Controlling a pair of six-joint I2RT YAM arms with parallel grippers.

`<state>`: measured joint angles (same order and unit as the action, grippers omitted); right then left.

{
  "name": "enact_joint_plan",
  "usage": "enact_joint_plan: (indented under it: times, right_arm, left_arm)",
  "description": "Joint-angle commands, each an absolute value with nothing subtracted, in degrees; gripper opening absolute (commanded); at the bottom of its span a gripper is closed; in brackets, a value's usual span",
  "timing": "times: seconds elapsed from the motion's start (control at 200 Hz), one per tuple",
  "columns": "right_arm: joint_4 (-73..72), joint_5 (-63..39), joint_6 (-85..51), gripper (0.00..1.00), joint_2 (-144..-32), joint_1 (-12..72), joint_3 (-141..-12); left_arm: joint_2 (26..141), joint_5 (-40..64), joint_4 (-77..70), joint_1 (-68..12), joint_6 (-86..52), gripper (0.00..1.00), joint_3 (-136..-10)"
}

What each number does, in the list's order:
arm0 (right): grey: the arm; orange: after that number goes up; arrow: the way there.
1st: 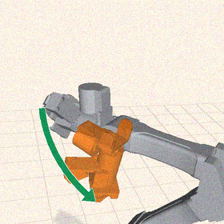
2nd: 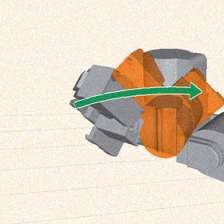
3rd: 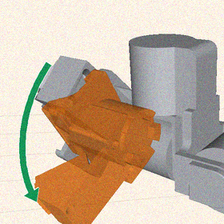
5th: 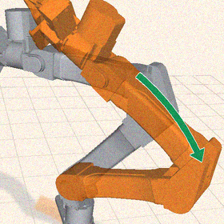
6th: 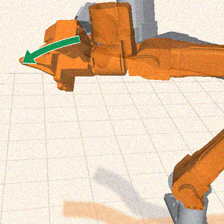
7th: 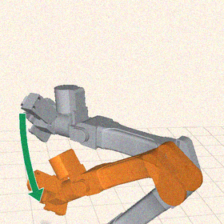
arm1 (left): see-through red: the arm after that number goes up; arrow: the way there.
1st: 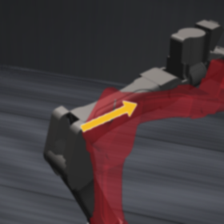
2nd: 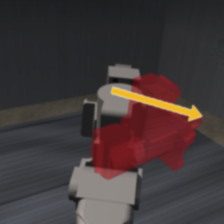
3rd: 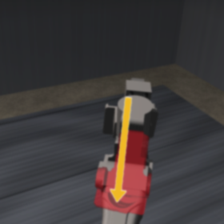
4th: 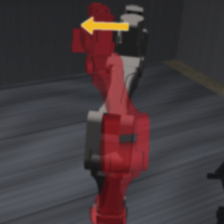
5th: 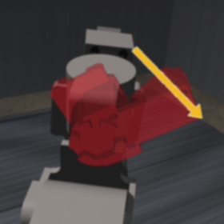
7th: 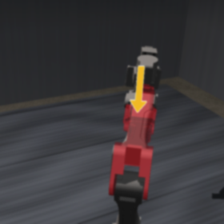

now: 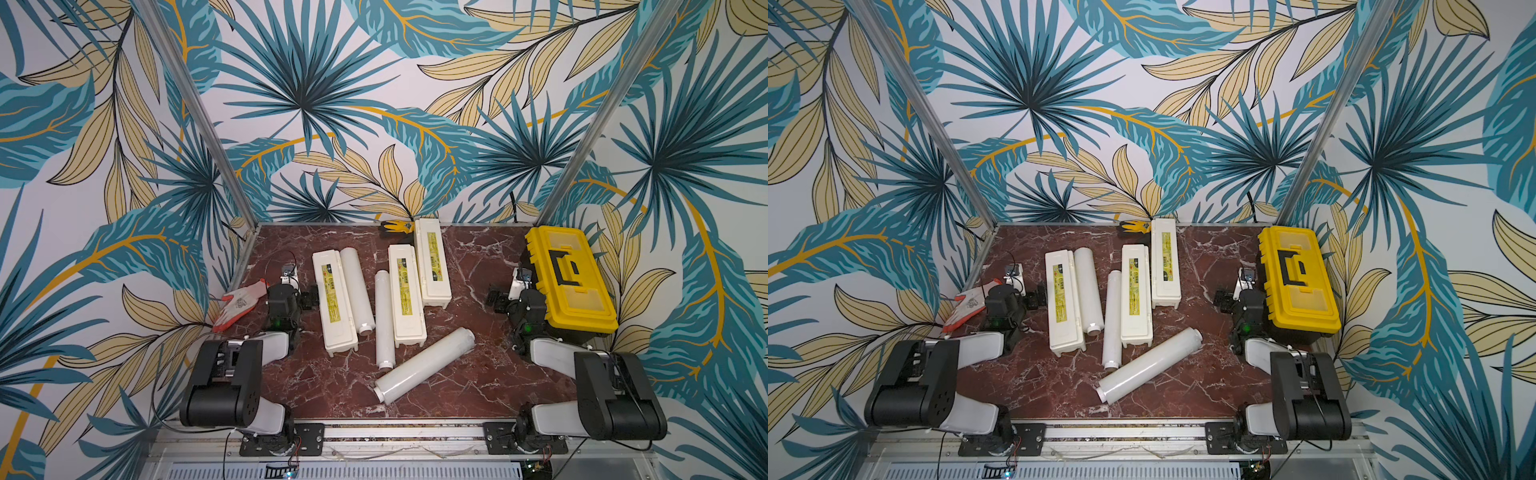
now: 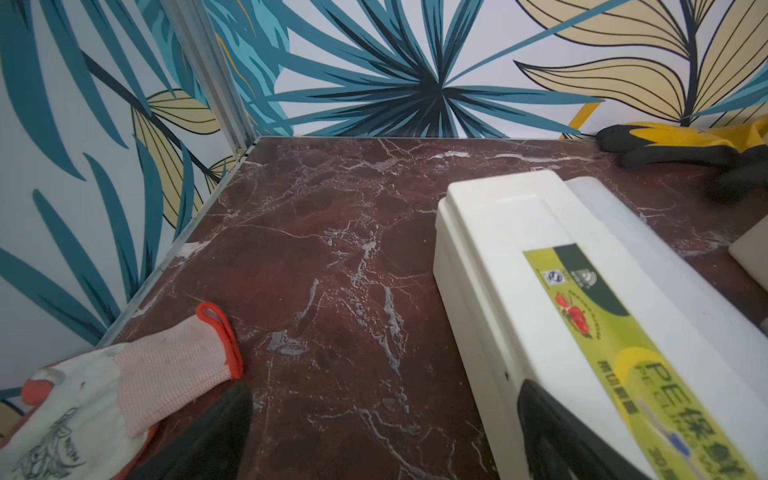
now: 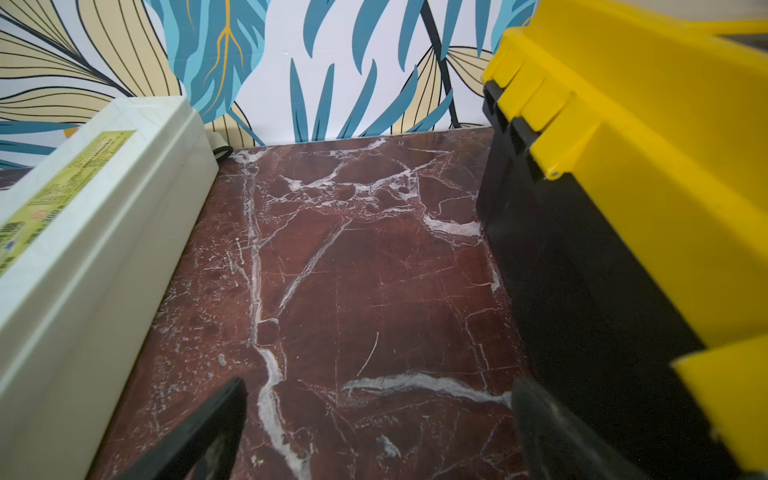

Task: Put plastic wrap rolls into dispensers
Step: Pick up the plastic wrap cutting box from the center of the board.

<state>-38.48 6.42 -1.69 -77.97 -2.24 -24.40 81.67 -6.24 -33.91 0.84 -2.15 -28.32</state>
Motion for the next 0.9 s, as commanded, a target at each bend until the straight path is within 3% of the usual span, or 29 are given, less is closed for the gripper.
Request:
enact_joint_plan:
  times: [0.0,0.12,0.22,0.355,0.531,0.896]
  right_arm:
    - [-23.4,3.6,-2.4,0.99,-74.7,-1.3,-30.4]
    - [-11.7,3.2,-6.4,0.99,-76.2,1.5,-39.5]
    - [-2.4,9.8,-7.4,0.99,-79.6,7.7,-49.0]
    - [11.1,14.4,-9.0,0.99,-90.9,13.7,-67.0]
    - [28.2,15.5,-18.6,0.99,-106.5,15.2,-89.7]
    - [40.1,8.9,-19.1,0.99,-127.1,16.9,-116.2]
  left_arm:
    - [75.7,-5.0,-22.8,1.1,-5.0,0.99,-37.0]
    - [75.0,3.0,-16.6,0.7,-9.2,0.99,-43.5]
    - [79.8,7.9,-15.4,0.6,-13.0,1.0,-49.3]
    - [87.6,15.8,-12.7,0.4,-20.1,0.99,-59.3]
    - [96.6,23.9,-3.8,0.0,-24.0,1.0,-73.2]
    - [103.0,23.6,-1.4,-0.9,-24.6,1.0,-80.2]
